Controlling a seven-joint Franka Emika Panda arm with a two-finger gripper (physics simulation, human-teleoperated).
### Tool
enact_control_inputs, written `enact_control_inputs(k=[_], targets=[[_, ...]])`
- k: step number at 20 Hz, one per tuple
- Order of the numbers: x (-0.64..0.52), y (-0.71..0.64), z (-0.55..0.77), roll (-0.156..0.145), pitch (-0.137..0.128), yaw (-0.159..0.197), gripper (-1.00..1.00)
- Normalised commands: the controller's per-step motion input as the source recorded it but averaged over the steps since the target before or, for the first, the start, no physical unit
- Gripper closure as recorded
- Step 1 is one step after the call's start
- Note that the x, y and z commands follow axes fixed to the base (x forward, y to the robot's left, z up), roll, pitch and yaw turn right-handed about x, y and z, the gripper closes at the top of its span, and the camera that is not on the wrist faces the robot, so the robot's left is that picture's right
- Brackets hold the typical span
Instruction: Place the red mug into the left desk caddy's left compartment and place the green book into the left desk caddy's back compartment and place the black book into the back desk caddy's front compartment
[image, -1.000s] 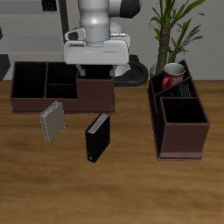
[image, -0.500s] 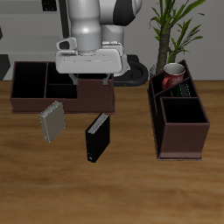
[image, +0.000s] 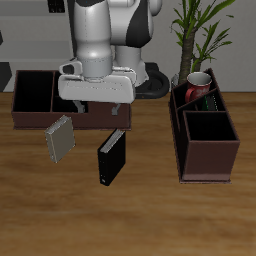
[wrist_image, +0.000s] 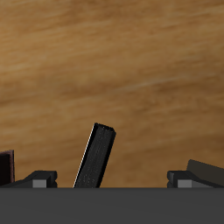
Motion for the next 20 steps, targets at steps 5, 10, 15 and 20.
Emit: enact_control_inputs(k=[5,10,15,20], targets=[[0.12,0.19,-0.38,-0.018,0.049,-0.011,-1.00],[0.11,0.10,-0.36,-0.007,0.036,-0.013,-1.00],[0.11,0.02,-0.34,-0.010,0.040,0.001,-1.00],[0.05,0.02,-0.32,-0.001,0.046,-0.020,-1.00]])
